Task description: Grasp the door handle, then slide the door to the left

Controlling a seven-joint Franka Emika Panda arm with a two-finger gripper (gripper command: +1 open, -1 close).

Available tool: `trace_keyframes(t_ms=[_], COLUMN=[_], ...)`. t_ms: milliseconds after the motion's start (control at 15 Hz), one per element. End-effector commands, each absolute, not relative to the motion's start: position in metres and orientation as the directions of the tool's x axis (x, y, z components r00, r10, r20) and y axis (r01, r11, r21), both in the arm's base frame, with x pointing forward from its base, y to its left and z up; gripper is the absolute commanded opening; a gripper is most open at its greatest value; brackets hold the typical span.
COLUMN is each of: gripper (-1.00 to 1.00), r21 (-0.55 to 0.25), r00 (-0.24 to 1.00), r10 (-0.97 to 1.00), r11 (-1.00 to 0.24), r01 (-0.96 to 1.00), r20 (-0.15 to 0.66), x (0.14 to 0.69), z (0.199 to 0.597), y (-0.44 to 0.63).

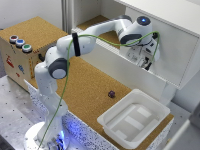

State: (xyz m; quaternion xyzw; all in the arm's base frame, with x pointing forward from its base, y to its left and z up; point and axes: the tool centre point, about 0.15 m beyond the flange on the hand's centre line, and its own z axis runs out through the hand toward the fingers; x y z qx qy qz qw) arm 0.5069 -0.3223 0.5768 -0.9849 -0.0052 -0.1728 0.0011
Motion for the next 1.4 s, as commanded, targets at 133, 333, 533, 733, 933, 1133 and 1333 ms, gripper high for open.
trace_keyframes(t_ms=[133,333,533,733,933,1133,1333], gripper=[1.0,1.0,1.0,1.0,1.0,1.0,-1.0], r21=[-0.074,-0.05,-0.035,-0.03,-0.021,-0.023,-0.024], r00=[0.953,0.951,0.95,0.952,0.948,0.947,0.95], r10=[0.056,0.064,0.038,0.02,-0.001,-0.005,-0.012], r11=[-0.994,-0.995,-0.998,-0.999,-1.0,-1.0,-1.0], r01=[0.081,0.083,0.051,0.031,0.006,0.002,-0.004], r20=[0.298,0.301,0.309,0.307,0.319,0.32,0.312], x=[0.546,0.55,0.554,0.56,0.567,0.574,0.582], z=[0.593,0.593,0.596,0.591,0.589,0.588,0.585], y=[-0.326,-0.315,-0.31,-0.306,-0.309,-0.31,-0.317])
